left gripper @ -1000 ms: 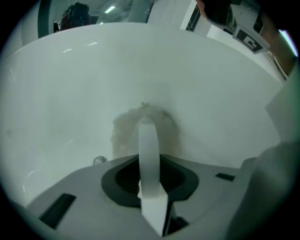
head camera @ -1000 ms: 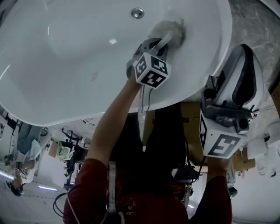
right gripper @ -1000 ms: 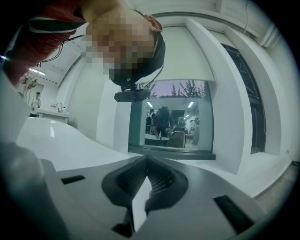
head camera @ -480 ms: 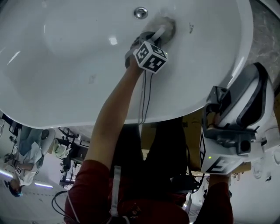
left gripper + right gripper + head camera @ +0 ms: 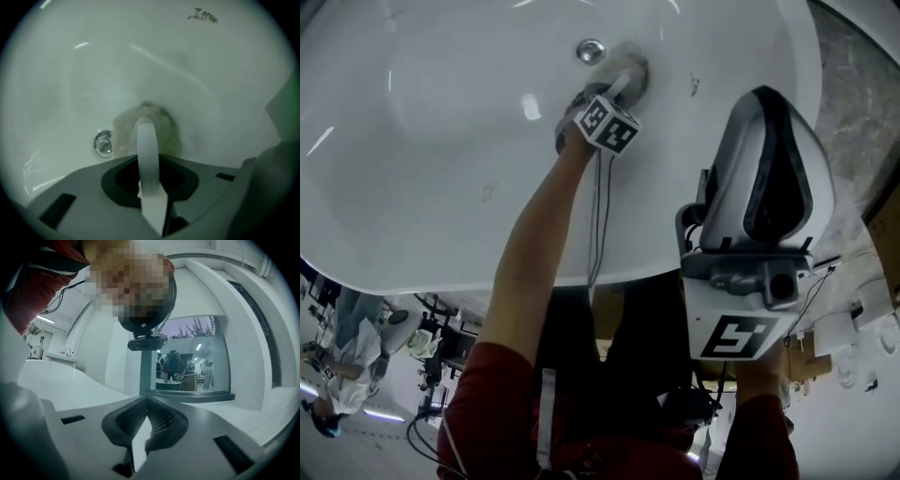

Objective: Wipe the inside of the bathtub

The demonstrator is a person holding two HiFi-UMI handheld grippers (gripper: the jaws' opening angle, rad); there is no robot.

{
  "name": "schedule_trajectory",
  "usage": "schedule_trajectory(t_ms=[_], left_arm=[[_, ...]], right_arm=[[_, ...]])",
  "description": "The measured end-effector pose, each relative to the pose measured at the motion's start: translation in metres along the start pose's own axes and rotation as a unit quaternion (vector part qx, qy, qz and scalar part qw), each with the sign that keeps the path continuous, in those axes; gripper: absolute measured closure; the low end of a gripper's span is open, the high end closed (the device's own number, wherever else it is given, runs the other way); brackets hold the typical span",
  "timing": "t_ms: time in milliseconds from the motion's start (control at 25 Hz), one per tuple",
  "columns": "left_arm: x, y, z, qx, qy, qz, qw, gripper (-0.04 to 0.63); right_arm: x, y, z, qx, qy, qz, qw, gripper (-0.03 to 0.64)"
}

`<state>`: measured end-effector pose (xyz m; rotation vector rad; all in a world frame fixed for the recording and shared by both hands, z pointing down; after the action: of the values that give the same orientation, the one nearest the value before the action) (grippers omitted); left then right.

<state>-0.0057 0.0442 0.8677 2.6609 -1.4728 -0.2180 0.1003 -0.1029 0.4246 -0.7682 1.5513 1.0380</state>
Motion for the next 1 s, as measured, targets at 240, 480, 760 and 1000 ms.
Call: schedule_trajectory(t_ms=[240, 480, 760, 1000], left_arm=[[0.005, 0.002, 0.006, 0.001, 0.008, 0.013, 0.9999, 0.503], [0.018, -0.002, 0.047, -0.011, -0.039, 0.050, 0.9979, 0.503], [0.067, -0.032, 0.170, -0.073, -0.176, 0.076, 0.9786, 0.503], [0.094, -0.077, 0.248, -0.101, -0.222, 0.023, 0.9695, 0.503]], right_arm=[[-0.010, 0.003, 0.002, -0.008, 0.014, -0.001, 1.000, 0.604], [-0.005, 0.003, 0.007, -0.009, 0.020, -0.003, 1.000, 0.604], [0.043, -0.010, 0.010, -0.035, -0.003, 0.001, 0.999, 0.604], [0.084, -0.034, 0.011, -0.073, -0.031, 0.021, 0.997, 0.604]])
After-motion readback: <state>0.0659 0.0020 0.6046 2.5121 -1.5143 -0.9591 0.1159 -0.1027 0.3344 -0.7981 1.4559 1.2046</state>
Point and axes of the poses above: the fingertips, and each gripper's own axes: z backward along the fingers, y to its left, x out of its top, the point moved 2 cm from there along z, backward along the fingers, and after that the axes turned 10 degrees about z, right-handed, at the moved point
